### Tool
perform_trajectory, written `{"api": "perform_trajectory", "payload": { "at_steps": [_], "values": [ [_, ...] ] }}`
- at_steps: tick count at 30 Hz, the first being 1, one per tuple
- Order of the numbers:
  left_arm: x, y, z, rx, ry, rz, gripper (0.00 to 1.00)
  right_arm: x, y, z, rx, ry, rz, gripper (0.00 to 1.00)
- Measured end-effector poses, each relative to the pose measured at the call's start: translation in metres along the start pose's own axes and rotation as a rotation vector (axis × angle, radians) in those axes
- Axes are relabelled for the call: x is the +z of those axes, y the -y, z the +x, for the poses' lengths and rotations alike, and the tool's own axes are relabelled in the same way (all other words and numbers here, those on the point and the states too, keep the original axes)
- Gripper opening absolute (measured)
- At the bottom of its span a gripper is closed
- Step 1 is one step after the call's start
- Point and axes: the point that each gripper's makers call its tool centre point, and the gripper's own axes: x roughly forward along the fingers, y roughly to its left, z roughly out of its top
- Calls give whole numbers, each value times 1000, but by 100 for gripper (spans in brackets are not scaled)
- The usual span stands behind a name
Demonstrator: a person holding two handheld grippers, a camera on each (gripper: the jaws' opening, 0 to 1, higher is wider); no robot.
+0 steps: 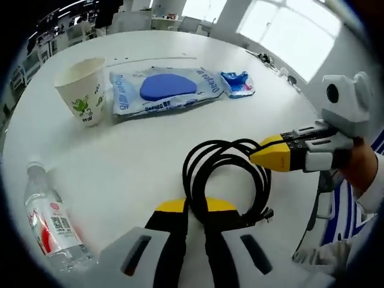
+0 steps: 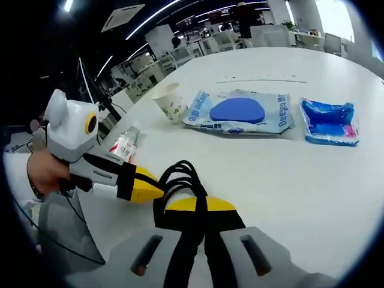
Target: Arrange the tabletop items into an orderly group along one side of the table until the central work area is clear of visible clutter.
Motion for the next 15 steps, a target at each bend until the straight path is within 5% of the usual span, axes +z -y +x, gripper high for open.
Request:
{"api": "perform_trajectory", "payload": {
  "at_steps": [15],
  "values": [
    [43, 21, -8, -34, 98, 18, 4, 32, 9, -35, -22, 87, -16, 0]
  ]
}}
